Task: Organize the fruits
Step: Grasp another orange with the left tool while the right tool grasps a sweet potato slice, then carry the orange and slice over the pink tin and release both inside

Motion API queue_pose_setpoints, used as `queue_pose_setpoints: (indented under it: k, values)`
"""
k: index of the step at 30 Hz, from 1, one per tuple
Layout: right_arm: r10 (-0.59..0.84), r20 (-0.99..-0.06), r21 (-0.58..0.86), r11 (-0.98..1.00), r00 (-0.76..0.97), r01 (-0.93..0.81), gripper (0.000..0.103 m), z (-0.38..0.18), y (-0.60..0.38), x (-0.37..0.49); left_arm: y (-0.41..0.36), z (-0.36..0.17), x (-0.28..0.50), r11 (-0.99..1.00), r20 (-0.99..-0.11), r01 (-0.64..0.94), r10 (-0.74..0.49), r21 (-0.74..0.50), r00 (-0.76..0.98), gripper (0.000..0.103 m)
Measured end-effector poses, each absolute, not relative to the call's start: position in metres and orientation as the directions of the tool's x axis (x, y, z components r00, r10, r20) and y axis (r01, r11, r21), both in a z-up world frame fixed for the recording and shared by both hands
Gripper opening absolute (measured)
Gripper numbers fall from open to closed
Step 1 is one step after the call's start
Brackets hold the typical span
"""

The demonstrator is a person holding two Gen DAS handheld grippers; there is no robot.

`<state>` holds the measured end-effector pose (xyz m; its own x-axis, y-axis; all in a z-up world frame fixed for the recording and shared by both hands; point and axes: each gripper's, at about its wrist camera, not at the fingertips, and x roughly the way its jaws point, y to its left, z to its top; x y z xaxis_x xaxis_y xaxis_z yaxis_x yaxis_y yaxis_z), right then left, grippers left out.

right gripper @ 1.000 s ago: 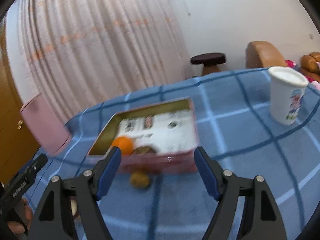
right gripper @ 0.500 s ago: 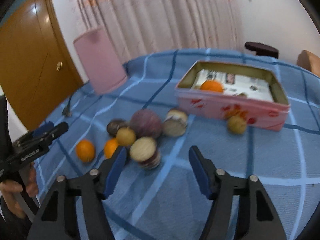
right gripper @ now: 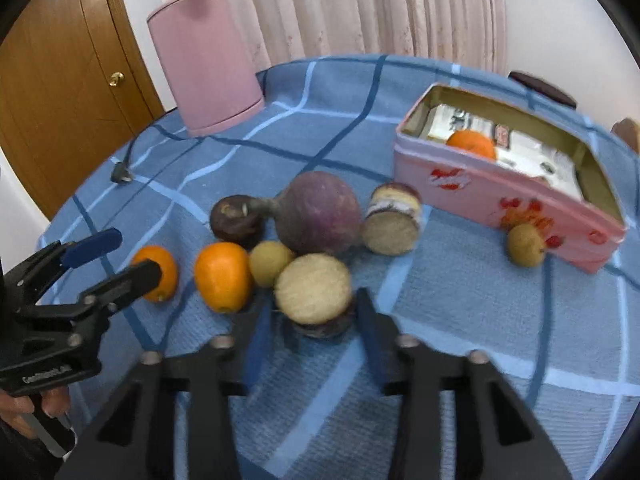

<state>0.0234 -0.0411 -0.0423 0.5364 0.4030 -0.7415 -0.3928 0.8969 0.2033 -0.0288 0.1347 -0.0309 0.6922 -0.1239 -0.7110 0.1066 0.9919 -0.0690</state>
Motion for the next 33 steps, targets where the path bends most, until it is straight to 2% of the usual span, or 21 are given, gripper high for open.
queue_pose_setpoints:
  k: [1, 2, 5, 6, 12, 18, 33]
  values:
    - [0.405, -0.740, 0.209, 0.897, 0.537, -0.389, 0.039, -0.042, -0.044, 0.023, 0.134, -0.033, -0.027, 0.990, -0.719, 0.113, -0.139, -0.084, 0.682, 0.079]
    - [0.405, -0.739, 0.212, 0.899, 0.539, -0.383, 0.039, -0.042, -0.047, 0.022, 0.134, -0.033, -0.026, 0.988, -0.722, 0.115, -0.151, -0.099, 0.675, 0.074]
    - [0.416, -0.723, 0.239, 0.900, 0.552, -0.365, 0.039, -0.038, -0.060, 0.021, 0.137, -0.036, -0.023, 0.986, -0.734, 0.108, -0.165, -0.125, 0.659, 0.048]
    - [0.415, -0.719, 0.242, 0.902, 0.557, -0.359, 0.039, -0.037, -0.062, 0.020, 0.138, -0.038, -0.021, 0.983, -0.741, 0.112, -0.183, -0.146, 0.646, 0.043]
    - [0.418, -0.688, 0.270, 0.906, 0.593, -0.325, 0.039, -0.033, -0.085, 0.013, 0.137, -0.036, -0.024, 0.985, -0.732, 0.103, -0.173, -0.140, 0.659, 0.042]
    - [0.411, -0.633, 0.288, 0.911, 0.656, -0.293, 0.039, -0.018, -0.110, 0.010, 0.130, -0.014, -0.031, 0.992, -0.654, 0.105, -0.127, -0.073, 0.746, 0.042]
    - [0.227, -0.542, 0.284, 0.956, 0.809, -0.078, 0.039, 0.022, -0.198, 0.038, 0.046, 0.034, 0.006, 0.948, -0.513, 0.299, -0.312, -0.110, 0.800, 0.042]
